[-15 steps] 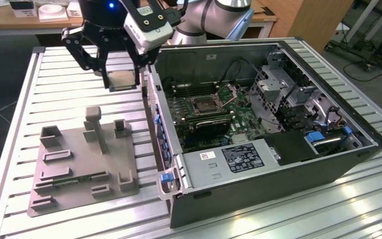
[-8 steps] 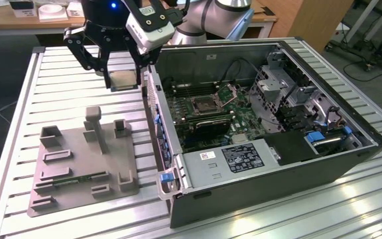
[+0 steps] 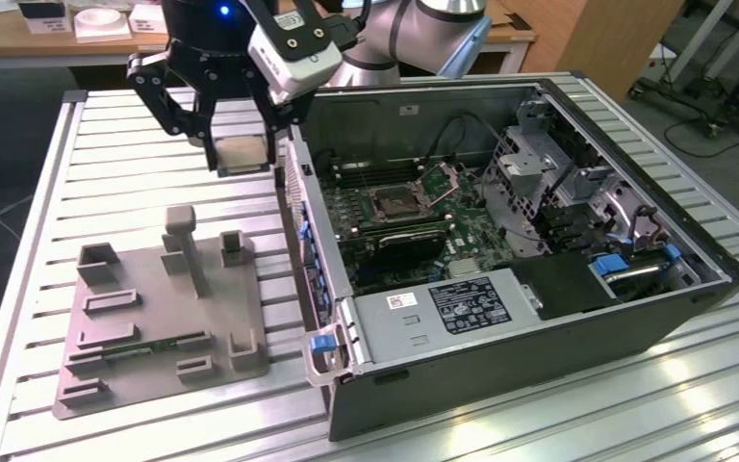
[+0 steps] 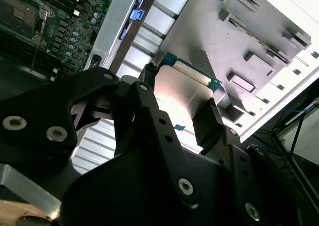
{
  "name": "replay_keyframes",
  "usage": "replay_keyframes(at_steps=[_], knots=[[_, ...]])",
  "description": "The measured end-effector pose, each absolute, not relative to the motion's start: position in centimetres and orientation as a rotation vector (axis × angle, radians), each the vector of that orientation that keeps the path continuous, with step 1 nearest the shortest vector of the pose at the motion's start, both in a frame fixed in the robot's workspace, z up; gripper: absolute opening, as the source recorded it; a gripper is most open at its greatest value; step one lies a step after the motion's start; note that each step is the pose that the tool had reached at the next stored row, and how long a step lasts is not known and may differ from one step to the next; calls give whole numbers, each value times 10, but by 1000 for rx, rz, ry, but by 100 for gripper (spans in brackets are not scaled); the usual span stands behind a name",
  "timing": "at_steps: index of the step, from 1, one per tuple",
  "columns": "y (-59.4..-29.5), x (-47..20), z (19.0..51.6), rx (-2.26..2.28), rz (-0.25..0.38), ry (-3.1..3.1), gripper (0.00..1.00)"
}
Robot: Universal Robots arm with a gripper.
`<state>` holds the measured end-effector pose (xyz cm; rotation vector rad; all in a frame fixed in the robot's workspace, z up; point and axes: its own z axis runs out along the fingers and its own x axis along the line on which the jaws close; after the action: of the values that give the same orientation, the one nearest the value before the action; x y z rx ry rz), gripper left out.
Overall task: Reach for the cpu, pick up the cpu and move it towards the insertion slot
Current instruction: 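Pick up the cpu and move it towards the insertion slot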
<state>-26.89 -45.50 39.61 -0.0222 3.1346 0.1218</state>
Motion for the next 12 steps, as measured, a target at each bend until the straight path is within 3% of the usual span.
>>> replay_keyframes(at_steps=[12], knots=[[-455, -264, 396, -22, 122, 3135, 55]])
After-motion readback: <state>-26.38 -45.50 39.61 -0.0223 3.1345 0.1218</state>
